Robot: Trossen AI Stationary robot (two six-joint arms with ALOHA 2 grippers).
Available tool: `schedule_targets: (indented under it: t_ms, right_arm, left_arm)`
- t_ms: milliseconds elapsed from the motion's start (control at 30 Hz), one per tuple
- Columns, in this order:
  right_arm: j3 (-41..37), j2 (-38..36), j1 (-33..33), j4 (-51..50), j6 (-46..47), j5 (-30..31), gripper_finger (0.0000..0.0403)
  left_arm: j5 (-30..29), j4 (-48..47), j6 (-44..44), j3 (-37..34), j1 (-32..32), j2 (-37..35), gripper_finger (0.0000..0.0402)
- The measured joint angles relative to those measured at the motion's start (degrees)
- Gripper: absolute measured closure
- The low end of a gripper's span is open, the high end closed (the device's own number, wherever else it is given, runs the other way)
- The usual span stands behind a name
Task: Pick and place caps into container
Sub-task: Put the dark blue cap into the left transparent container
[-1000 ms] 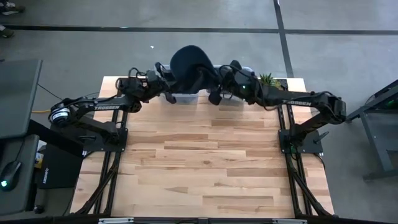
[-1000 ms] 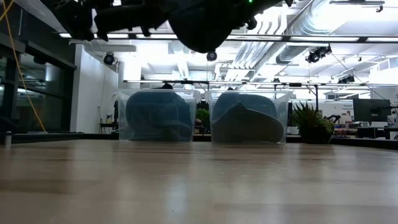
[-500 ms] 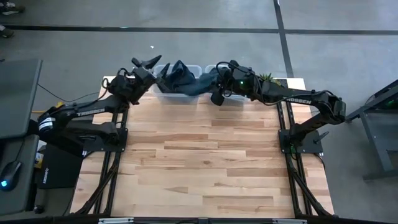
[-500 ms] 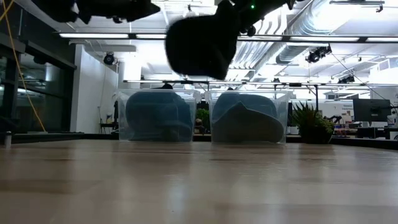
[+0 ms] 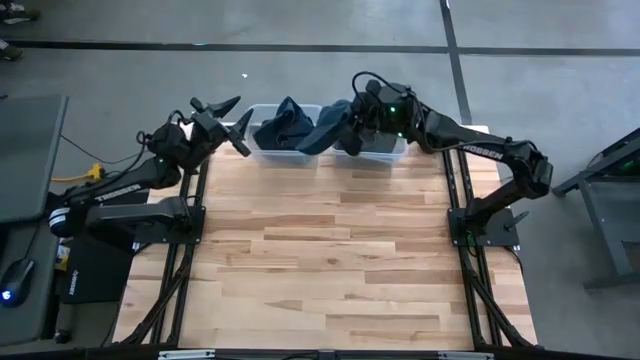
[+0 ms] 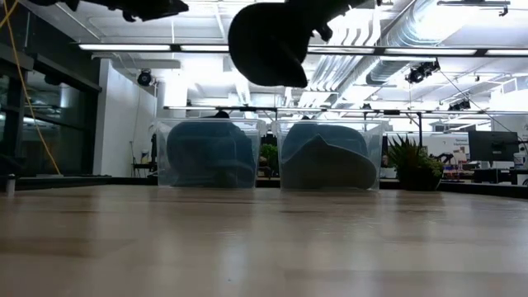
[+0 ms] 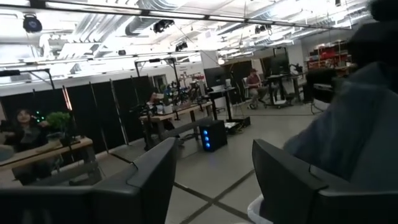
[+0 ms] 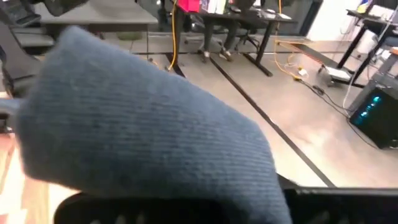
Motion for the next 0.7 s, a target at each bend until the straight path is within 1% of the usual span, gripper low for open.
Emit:
schedule_targets:
  t_ms: [100, 200, 400, 500, 600, 700]
  right_arm:
    - [4.42, 2.95, -0.02, -2.02, 0.00, -1.09, 0.0403]
    - [9.02, 7.43, -0.02, -2.87, 0.22, -2.12, 0.0403]
    - [21.07, 17.05, -0.04, -6.81, 0.66, -2.18, 0.0403]
    - [26.47, 20.74, -0.04, -9.34, 0.64, -2.13, 0.0402]
    - [30.05, 23.18, -0.04, -10.97, 0.20, -1.83, 0.0402]
    - [31.94, 23.82, -0.20, -11.39, -0.06, -1.88, 0.0402]
  left_arm:
    - [0.53, -2.48, -0.05, 0.01, 0.00, -1.63, 0.0199]
    - [0.59, -4.27, -0.07, 0.00, 0.00, -2.58, 0.0199]
    - [0.10, -8.11, -0.06, 0.01, 0.00, -3.79, 0.0200]
    - [-0.05, -9.23, -0.01, 0.01, 0.00, -4.26, 0.0200]
    - [-0.18, -11.98, 1.47, 0.01, 0.00, -4.19, 0.0200]
    - [-0.18, -15.34, 2.50, -0.01, 0.00, -4.09, 0.0200]
